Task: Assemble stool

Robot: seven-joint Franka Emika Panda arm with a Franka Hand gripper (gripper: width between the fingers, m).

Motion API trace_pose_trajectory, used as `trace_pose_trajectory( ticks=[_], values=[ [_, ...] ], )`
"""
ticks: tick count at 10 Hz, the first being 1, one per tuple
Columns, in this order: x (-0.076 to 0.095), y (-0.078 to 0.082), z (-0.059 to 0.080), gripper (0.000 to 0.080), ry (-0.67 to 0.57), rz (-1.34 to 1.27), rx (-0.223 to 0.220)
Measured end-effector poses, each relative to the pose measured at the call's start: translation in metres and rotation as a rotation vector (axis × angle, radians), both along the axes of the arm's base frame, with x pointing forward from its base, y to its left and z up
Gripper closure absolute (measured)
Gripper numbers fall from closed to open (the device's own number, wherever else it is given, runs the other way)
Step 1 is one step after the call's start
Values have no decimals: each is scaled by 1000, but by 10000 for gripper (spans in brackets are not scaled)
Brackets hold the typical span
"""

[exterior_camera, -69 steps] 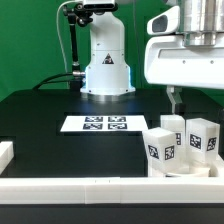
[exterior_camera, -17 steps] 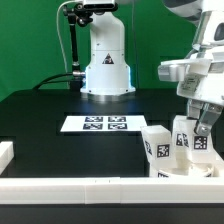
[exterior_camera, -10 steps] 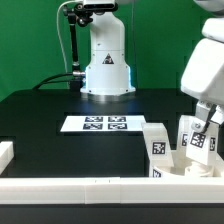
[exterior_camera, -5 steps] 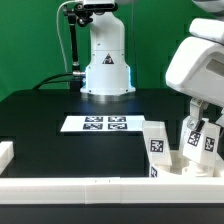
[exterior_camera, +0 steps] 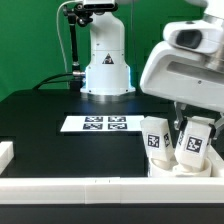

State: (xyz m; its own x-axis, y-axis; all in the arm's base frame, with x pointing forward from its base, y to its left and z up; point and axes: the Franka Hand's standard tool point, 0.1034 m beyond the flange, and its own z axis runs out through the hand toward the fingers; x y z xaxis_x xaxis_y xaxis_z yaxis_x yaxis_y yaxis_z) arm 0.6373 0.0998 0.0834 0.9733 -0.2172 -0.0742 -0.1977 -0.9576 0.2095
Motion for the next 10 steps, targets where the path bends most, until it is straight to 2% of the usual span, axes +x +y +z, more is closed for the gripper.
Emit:
trace_pose_trajectory(
  ticks=[7,10],
  values=[
    [3,4,-1,459,-96,-450,-28],
    [9,3,-2,459,-210,-664,58]
  ],
)
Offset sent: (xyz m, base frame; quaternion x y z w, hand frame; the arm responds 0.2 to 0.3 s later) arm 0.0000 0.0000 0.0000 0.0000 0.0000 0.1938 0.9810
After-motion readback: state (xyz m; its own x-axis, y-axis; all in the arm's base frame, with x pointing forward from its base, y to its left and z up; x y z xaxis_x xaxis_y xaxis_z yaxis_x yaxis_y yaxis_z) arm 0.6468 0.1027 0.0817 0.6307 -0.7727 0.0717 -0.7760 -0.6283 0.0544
